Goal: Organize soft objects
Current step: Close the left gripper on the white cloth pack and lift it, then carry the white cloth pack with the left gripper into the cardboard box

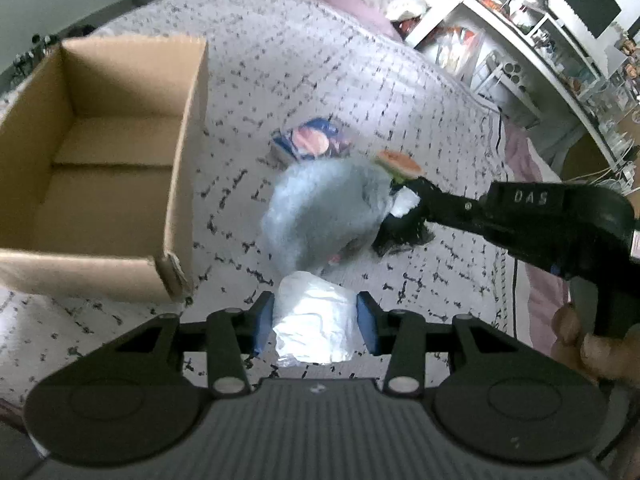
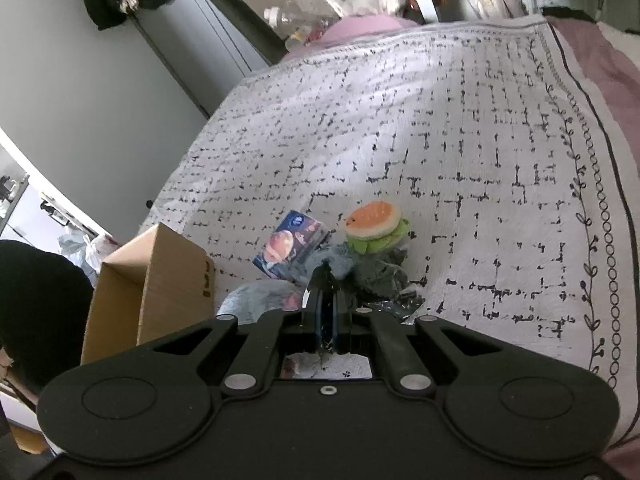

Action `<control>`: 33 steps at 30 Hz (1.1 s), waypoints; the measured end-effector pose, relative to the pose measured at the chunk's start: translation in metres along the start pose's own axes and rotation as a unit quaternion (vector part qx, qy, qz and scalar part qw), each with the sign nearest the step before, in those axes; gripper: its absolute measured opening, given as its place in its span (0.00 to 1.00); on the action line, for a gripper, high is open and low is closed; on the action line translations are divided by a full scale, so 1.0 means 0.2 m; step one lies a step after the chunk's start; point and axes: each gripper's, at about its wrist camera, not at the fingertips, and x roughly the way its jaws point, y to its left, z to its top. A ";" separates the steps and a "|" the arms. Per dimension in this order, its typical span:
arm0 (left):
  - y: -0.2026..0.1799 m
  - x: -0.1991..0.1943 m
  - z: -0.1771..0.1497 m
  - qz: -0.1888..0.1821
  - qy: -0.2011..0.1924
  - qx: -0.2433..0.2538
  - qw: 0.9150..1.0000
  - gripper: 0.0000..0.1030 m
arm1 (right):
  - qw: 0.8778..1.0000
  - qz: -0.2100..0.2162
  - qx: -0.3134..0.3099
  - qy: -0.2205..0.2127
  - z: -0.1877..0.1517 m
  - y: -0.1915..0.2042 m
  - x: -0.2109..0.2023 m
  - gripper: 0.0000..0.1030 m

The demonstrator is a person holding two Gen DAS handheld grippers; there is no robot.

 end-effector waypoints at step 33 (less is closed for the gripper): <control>0.13 -0.46 0.14 0.064 -0.090 0.009 0.994 0.43 | 0.994 0.051 -0.074 -0.070 -0.14 0.26 -0.28 0.05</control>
